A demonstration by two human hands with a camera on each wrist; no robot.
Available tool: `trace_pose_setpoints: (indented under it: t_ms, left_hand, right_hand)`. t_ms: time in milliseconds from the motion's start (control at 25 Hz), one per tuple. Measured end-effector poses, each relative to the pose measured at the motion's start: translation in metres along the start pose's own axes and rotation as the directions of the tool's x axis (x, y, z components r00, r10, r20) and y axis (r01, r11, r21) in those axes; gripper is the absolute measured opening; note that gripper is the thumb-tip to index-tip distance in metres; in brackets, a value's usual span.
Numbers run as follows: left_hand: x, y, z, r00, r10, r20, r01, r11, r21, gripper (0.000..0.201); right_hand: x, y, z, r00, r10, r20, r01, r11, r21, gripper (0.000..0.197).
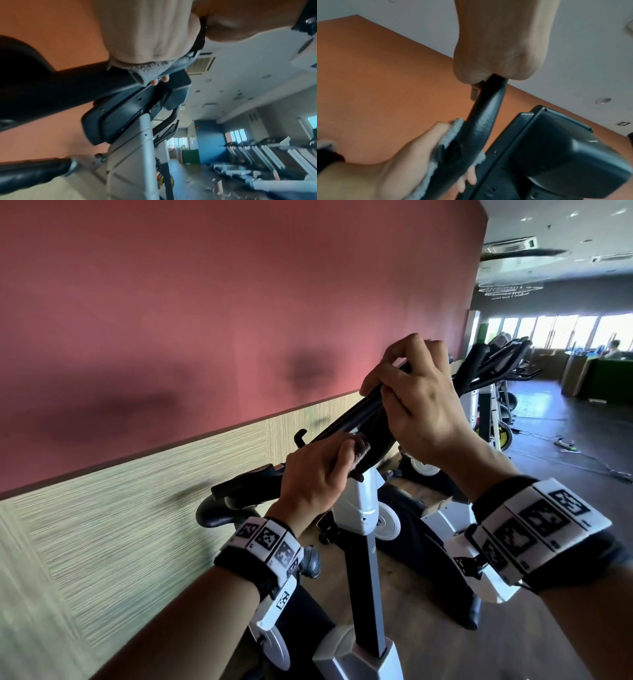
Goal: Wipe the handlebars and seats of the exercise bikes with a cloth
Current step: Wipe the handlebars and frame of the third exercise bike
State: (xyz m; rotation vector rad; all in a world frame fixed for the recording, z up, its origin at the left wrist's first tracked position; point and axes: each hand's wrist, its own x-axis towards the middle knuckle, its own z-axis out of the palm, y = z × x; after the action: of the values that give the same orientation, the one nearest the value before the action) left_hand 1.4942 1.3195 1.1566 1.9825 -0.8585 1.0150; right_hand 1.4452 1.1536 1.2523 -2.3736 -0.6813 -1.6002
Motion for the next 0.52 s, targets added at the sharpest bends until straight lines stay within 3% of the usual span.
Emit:
trace_pose_setpoints:
  t_ms: [160, 400, 520]
  left_hand:
    - [0.015, 0.028, 0.006, 0.996, -0.066, 0.057, 0.066, 0.998, -0.006, 0.035]
    - [-0.007, -0.006, 0.000, 0.977, 0.200, -0.077, -0.198, 0.980, 0.034, 0.045]
    - [0.000, 0.000, 0.005, 0.970, 0.232, -0.079, -0.218, 0.964, 0.151, 0.049]
  right_hand:
    - [0.005, 0.000, 0.002, 0.999, 0.039, 0.021, -0.038, 0.999, -0.028, 0.036]
    - [0.003, 0.001, -0.001, 0.999, 0.014, 0.036, -0.013, 1.000, -0.018, 0.033]
    - [0.007, -0.001, 0.003, 0.998, 0.052, 0.023, -0.052, 0.998, -0.020, 0.037]
